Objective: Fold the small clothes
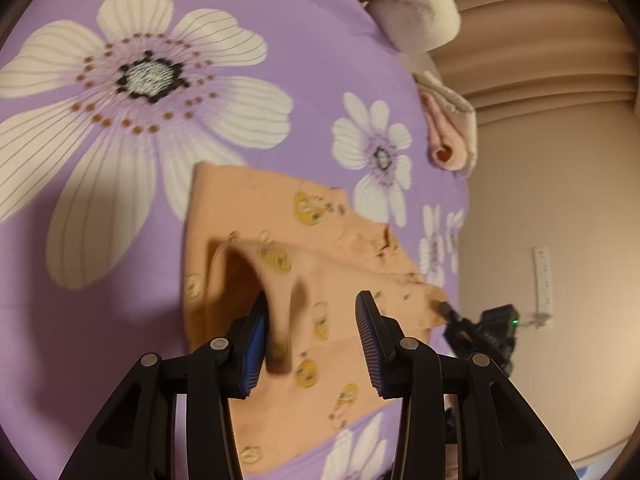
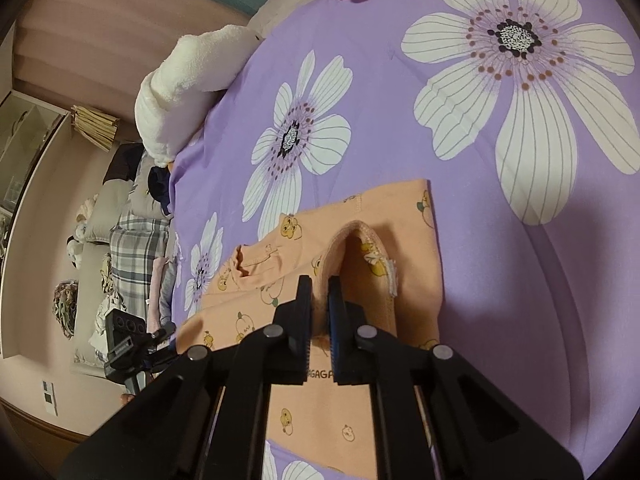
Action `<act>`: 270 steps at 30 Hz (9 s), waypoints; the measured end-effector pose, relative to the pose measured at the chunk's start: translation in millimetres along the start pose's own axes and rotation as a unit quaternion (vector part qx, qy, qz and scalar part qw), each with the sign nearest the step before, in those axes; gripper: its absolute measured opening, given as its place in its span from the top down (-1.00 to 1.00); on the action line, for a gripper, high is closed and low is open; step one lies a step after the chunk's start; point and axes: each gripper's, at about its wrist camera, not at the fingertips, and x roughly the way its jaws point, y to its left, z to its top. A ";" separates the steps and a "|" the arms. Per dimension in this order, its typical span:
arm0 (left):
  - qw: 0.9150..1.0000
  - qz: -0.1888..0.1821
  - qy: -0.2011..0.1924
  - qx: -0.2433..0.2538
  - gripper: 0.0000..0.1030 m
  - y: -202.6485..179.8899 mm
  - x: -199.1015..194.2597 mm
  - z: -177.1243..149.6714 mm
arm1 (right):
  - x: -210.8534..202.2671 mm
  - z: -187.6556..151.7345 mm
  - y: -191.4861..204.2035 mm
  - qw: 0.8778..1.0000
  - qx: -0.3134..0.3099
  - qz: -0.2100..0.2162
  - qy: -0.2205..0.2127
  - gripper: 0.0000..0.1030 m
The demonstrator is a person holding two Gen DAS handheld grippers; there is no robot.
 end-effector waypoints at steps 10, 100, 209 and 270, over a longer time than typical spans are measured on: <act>0.999 -0.015 -0.022 -0.025 0.94 4.3 -0.9 7.0 | -2.7 2.6 2.7 1.000 0.006 0.021 -0.007 0.85; 0.956 0.229 -0.041 0.179 0.10 -33.1 19.5 -125.5 | -14.6 -141.8 27.1 0.922 -0.285 -0.261 -0.019 0.66; 0.993 0.092 -0.013 0.076 0.36 -5.4 47.8 -10.8 | 151.9 -30.8 126.0 0.950 -0.247 -0.189 0.037 0.67; 0.980 0.143 -0.046 0.127 0.76 -87.6 36.6 -35.6 | 56.5 -123.2 117.8 0.948 -0.273 -0.164 0.027 0.57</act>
